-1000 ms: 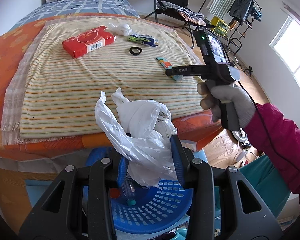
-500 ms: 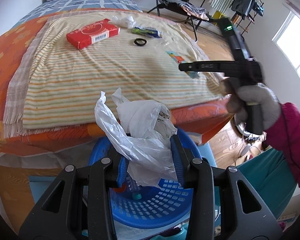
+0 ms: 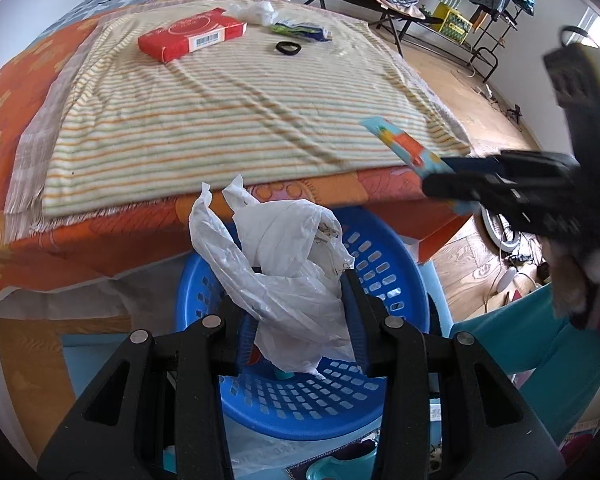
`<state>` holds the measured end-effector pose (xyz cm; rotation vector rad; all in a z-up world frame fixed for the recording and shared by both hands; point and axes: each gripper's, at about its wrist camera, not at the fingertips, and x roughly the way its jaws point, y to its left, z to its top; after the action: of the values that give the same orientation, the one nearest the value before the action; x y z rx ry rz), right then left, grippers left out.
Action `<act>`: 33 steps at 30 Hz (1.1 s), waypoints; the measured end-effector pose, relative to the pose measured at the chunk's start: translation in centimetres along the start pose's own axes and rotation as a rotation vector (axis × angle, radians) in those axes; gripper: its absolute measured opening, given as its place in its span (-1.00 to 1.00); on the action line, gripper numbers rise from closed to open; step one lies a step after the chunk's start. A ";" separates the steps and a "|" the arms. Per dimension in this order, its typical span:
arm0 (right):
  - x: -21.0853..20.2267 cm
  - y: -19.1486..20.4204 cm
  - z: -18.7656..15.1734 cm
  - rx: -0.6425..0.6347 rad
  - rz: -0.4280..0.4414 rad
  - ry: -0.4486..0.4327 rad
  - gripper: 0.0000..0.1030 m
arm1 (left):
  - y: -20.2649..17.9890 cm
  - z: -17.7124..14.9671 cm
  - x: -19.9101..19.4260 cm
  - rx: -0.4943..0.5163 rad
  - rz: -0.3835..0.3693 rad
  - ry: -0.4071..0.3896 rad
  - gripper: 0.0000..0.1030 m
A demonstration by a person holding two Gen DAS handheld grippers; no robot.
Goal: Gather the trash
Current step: 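Carry bag and grapefruit tube down into the blue basket and open both tools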
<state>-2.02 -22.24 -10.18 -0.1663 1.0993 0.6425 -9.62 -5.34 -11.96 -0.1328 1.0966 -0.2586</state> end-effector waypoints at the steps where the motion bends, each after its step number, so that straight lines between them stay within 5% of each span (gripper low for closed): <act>1: -0.1 0.4 -0.5 -0.007 0.006 0.006 -0.30 | 0.1 -0.2 0.1 0.000 0.004 0.003 -0.23; 19: 3.6 2.8 -6.8 -0.065 0.027 0.160 -0.29 | 0.3 -2.1 2.8 0.003 0.042 0.074 -0.21; 28: 4.4 2.6 -7.2 -0.064 0.016 0.178 -0.27 | 0.1 -2.2 3.5 0.012 0.067 0.093 0.14; 33: 4.2 2.4 -6.9 -0.058 -0.003 0.159 0.27 | 0.2 -2.1 3.6 0.009 0.069 0.093 0.15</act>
<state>-7.45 -21.63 -16.62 -0.2731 1.2339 0.6672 -9.94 -6.09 -16.06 -0.0759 1.1900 -0.2097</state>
